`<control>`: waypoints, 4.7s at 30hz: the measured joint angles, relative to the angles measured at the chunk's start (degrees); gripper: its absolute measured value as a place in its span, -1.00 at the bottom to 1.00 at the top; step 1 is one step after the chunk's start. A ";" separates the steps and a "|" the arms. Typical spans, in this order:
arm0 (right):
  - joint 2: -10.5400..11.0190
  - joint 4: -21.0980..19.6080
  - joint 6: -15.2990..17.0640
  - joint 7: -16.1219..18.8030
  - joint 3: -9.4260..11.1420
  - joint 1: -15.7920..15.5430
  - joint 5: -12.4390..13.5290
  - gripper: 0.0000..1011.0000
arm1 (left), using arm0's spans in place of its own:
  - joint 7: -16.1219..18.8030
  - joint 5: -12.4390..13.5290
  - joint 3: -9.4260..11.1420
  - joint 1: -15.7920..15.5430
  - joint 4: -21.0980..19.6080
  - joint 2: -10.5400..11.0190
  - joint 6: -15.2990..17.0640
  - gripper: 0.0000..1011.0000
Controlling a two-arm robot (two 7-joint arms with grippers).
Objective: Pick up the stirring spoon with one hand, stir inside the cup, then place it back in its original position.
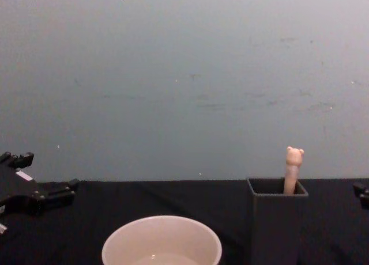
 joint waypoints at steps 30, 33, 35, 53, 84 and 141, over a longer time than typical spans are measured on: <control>0.00 0.00 0.00 0.00 0.00 0.00 0.00 0.98 | 0.00 0.00 0.00 0.00 0.00 0.00 0.00 0.98; 0.00 0.00 0.00 0.00 0.00 0.00 0.00 0.98 | 0.00 0.00 0.00 0.00 0.00 0.00 0.00 0.98; 0.00 0.00 0.00 0.00 0.00 0.00 0.00 0.98 | 0.00 0.00 0.00 0.00 0.00 0.00 0.00 0.98; 0.00 0.00 0.00 0.00 0.00 0.00 0.00 0.98 | 0.00 0.00 0.00 0.00 0.00 0.00 0.00 0.98; -0.04 -0.01 -0.01 0.27 0.16 -0.03 0.00 0.98 | 0.00 0.00 0.00 0.00 0.00 0.00 0.00 0.98; -7.12 1.69 5.58 32.17 3.39 4.55 15.88 0.98 | 0.00 0.00 0.00 0.00 0.00 0.00 0.00 0.98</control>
